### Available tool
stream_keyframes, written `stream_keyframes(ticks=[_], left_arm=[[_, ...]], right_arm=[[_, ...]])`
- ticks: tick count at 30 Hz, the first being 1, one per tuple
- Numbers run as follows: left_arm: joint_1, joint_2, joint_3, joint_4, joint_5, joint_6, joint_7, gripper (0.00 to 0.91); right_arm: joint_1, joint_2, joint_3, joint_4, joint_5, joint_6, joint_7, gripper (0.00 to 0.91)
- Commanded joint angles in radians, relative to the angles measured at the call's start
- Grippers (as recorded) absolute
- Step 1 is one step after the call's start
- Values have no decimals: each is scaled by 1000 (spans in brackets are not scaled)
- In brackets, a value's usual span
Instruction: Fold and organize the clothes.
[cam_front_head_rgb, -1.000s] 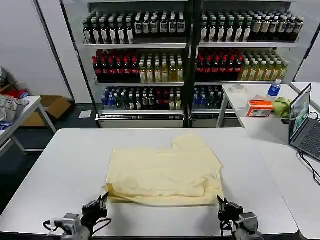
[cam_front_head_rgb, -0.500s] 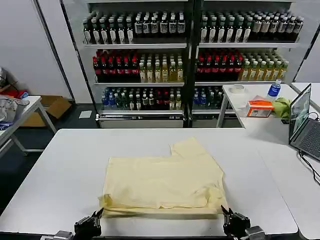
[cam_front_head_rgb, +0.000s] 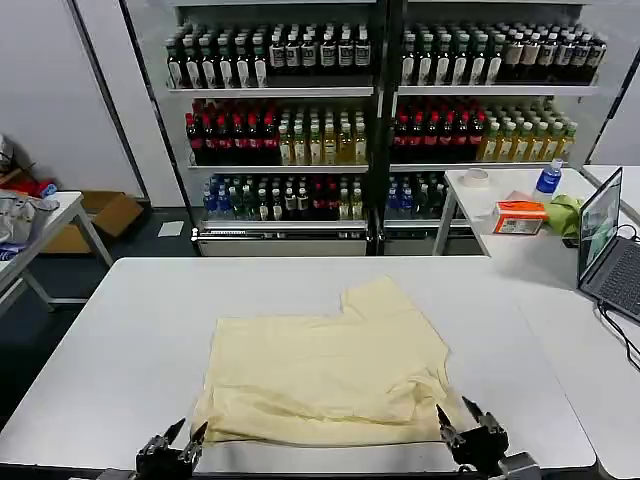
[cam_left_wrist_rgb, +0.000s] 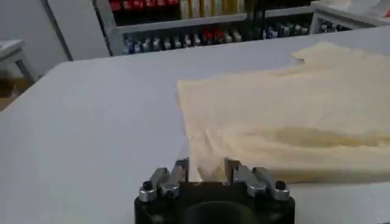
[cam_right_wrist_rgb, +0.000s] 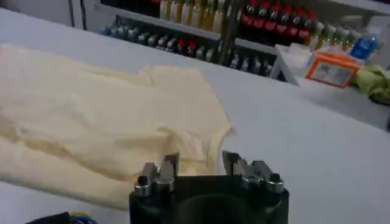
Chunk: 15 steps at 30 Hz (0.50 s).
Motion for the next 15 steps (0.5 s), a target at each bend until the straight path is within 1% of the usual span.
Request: stream_keyframes(ticks=[1,4,5,7,10,14,15], left_arm=[[-152,82,-109,18,-211,13,-52,907],[-243,109,-64,77,-238,12,-70,907],[-254,114,-44,99,-246,13,-79,907],[-331,129,4,142,-251,14,-93,907],[-424,141,63,208,-258,14,-117,907],[-518,160,117,273,-280,18,-131,907],[-549,166,137,296,-283,20,-133,907]], right_arm=[[173,3,-26,-41,64,-10,11,907],[293,12,-86,-97,88,-33,31,907],[348,17,-138,-126,102,-45,40,907],[447,29,-197,-175,115,-60,51,907],[576,57,-274,-278,133,-82,68,907],[734,106,-341,-401,146,-86,75,907],[778,118,-369,-468,146,-86,79,907]])
